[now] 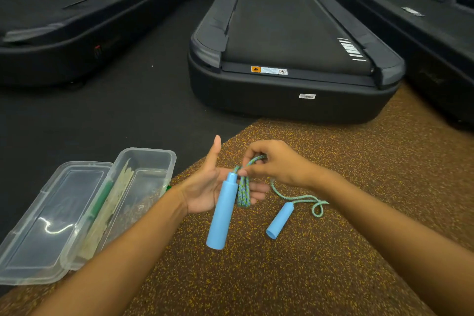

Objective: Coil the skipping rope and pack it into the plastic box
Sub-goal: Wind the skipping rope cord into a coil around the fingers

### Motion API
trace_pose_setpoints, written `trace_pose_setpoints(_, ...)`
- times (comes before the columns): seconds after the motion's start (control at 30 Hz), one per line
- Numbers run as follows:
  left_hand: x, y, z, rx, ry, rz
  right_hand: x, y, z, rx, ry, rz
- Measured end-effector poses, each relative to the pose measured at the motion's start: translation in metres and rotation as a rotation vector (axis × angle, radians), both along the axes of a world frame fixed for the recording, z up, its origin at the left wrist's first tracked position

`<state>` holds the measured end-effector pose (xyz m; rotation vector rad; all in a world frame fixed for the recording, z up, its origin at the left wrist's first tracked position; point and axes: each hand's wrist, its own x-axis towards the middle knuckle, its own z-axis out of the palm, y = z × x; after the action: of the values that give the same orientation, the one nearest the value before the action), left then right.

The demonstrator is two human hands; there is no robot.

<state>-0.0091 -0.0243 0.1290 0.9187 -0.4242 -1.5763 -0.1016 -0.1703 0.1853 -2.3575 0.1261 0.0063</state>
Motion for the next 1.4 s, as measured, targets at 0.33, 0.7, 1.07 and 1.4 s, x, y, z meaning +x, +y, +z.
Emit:
trace_pose_setpoints(0.33,0.001,-0.001,0.002,-0.031,0.049,-0.034,0.006,-0.004,-0.010,0.302,-0.040,-0.069)
trace_pose_setpoints(0.7,0.002,0.004,0.012,-0.165,0.215,0.053,0.001,-0.008,-0.033,0.632,0.013,-0.212)
trace_pose_setpoints(1.07,0.012,0.003,0.022,-0.216,0.243,0.471,-0.005,0.005,-0.050,0.489,0.206,-0.080)
trace_pose_setpoints(1.4,0.025,0.008,0.019,-0.182,0.210,0.651,-0.009,0.015,-0.041,0.269,0.405,0.123)
